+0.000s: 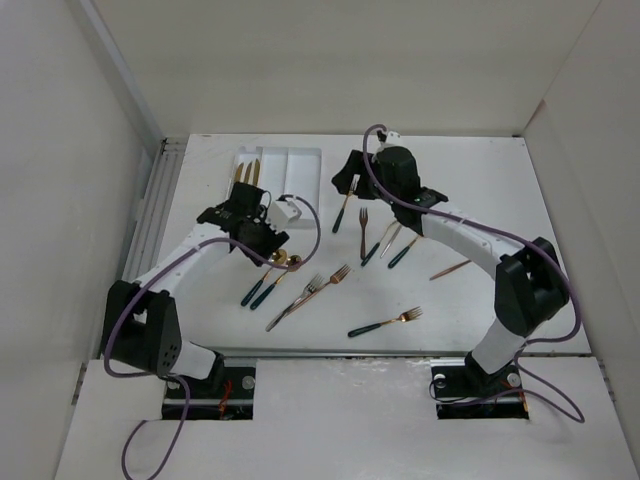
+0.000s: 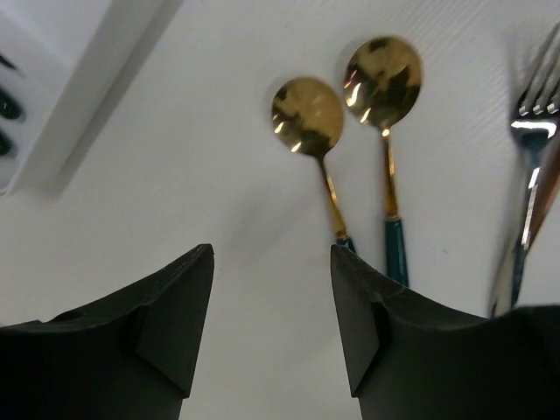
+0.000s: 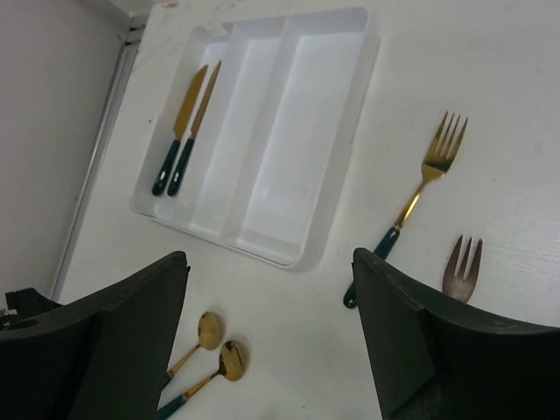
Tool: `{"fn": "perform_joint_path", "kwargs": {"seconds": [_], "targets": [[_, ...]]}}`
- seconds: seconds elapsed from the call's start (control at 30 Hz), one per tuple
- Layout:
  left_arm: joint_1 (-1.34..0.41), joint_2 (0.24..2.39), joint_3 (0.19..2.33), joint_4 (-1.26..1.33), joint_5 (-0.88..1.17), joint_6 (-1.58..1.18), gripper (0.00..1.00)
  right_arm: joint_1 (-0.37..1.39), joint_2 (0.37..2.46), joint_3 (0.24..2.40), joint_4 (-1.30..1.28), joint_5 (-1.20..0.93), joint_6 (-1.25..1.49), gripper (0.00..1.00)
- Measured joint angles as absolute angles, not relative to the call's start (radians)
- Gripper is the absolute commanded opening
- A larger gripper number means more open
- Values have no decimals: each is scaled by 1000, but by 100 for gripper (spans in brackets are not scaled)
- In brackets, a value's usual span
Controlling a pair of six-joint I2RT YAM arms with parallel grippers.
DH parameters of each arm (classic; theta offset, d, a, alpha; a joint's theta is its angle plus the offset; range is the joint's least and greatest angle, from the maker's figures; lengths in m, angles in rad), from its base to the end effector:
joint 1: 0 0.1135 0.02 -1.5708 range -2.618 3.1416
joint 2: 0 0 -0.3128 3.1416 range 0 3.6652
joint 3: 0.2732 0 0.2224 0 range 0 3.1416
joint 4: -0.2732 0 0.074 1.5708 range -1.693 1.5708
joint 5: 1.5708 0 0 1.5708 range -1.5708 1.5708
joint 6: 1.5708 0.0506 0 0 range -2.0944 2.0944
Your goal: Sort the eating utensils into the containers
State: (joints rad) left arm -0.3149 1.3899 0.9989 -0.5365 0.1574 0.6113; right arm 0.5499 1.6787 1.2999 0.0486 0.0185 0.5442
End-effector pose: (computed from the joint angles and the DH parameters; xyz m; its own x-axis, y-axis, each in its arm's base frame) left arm 0.2438 -0.0877 0.2959 -0.3961 0.7252 -0.5632 0.7604 0.6029 0.2416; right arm 0.3353 0.2044 0.3606 -0.4993 0.3011 -0.8124 -0.2911 0.8248 0.4846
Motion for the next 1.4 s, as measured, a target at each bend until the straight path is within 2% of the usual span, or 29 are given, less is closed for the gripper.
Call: {"fn": "perform_joint_path", "kwargs": {"seconds": [0.2,0.4,0.53,0.7,0.97,1.23,1.4], "targets": [[-396,1494,1169,-516,158,509,48,495,1671,1207,28,-23,610,78],[-461,1584,1268,-492,149,452,54,432,1601,1145,-35,-8,645,78],[-546,1783,1492,-468,188,378,54,394,1538,1146,-72,22,644,78],[-566,2069,1785,-419,217,261,54,323,1458,1127,-106,56,633,78],[-561,2315,1996,-392,143,160,55,309,1312,1094,-205,107,609,78],[-561,2358,2020,-403,158,103,55,309,1236,1085,-265,156,606,78],[-561,2360,1959,-416,223,84,50,309,1235,1075,-285,171,606,78]]}}
